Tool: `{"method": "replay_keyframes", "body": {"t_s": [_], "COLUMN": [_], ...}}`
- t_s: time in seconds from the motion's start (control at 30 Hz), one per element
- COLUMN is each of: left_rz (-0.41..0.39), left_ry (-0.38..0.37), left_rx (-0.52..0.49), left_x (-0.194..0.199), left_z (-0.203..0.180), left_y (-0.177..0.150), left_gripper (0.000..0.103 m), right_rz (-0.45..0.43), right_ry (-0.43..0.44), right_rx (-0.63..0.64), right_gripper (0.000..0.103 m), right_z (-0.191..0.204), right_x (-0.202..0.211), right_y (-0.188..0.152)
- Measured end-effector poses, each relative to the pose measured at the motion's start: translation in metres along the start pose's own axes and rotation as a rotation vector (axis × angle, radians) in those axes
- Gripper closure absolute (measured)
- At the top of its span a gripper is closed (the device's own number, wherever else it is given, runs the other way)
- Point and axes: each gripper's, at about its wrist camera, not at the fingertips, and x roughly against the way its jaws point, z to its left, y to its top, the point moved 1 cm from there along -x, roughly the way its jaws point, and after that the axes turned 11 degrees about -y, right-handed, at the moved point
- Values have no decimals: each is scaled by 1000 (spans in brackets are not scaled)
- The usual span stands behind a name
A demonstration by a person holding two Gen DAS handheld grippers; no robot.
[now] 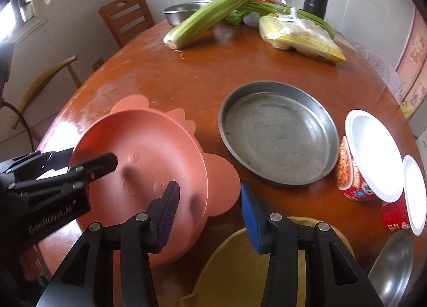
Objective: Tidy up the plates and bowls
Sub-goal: 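Move the left tool to the orange bear-eared bowl rim and close it, then lift the orange bowl with the left tool, set it down, open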
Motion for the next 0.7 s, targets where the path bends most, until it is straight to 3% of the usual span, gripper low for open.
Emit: {"method": "replay_keyframes", "body": {"t_s": [0.4, 0.7], "left_rz": [-47, -11], "left_ry": [37, 35], "left_rx": [53, 25], "left_x": [25, 2], "left_z": [33, 29], "left_y": [3, 15], "left_gripper": [56, 56], "right_rz": [16, 37], "right_ry": [53, 48], "right_rx": [40, 4], "right_gripper": [55, 55], "right_z": [38, 35], "right_x": [21, 21], "right_y": [-9, -22]}}
